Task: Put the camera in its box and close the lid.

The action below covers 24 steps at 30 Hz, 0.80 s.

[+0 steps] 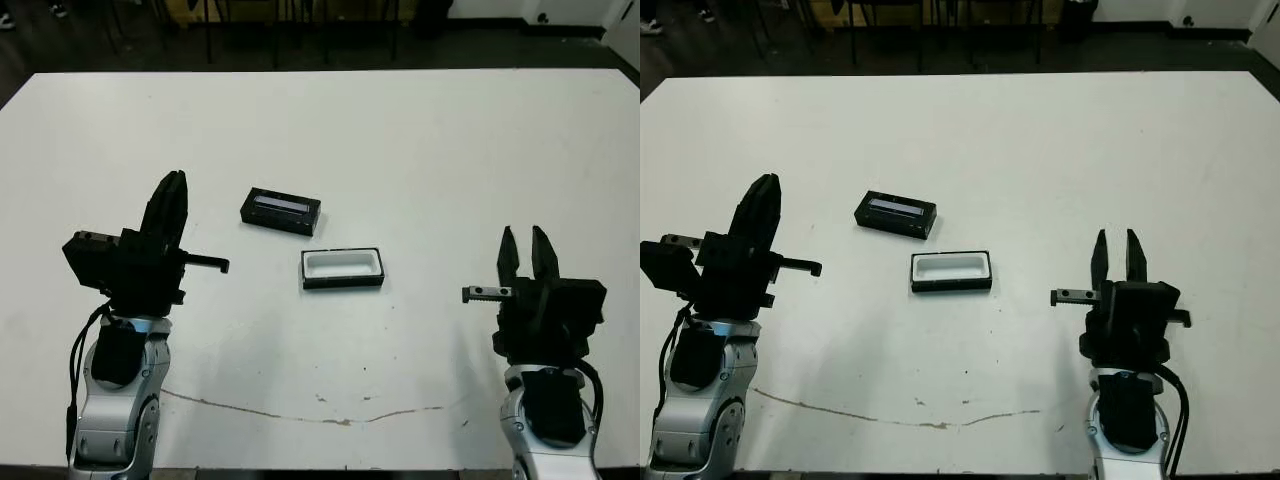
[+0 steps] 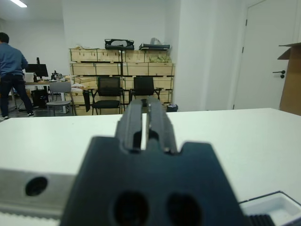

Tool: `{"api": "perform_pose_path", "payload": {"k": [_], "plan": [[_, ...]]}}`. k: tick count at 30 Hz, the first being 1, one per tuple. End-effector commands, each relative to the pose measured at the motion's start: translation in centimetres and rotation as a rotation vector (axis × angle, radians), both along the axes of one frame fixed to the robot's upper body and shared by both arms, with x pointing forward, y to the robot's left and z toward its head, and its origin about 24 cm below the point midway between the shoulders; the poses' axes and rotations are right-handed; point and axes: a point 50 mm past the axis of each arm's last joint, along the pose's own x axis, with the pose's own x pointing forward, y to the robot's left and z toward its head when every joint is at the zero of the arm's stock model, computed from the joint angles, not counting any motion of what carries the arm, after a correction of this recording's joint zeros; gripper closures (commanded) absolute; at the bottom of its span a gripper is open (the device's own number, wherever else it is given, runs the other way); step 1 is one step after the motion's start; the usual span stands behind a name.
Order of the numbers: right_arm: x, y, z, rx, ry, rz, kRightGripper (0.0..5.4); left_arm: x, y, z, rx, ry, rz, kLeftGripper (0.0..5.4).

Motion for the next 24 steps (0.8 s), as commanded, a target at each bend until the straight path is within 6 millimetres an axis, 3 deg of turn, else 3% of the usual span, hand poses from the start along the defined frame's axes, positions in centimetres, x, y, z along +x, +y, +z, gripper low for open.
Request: {"api": "perform_pose_path", "payload": {"k": [1,11,21,24], "plan": [[0.2,-0.8,-1.5,0.024,0.075,-0.070,3.59,0.1,0.2,-0.8,0.006,0.033,0.004,5.40],[0.6,-1.6,-2.7,0.079,0.165,-0.163,1.81,0.0,0.2,-1.2,-0.021,0.051,0.007,5.40],[-0.3,-3.0,-2.6,-0.027,0.177,-0.254,0.04,-0.1,0.3,-1.4,-0.016,0.057,0.008,5.40],[-0.6,-3.3,-2.8,-0.031,0.187,-0.262,0.02,-0.1,0.4,-1.4,0.005,0.054,0.015,5.40]]}}
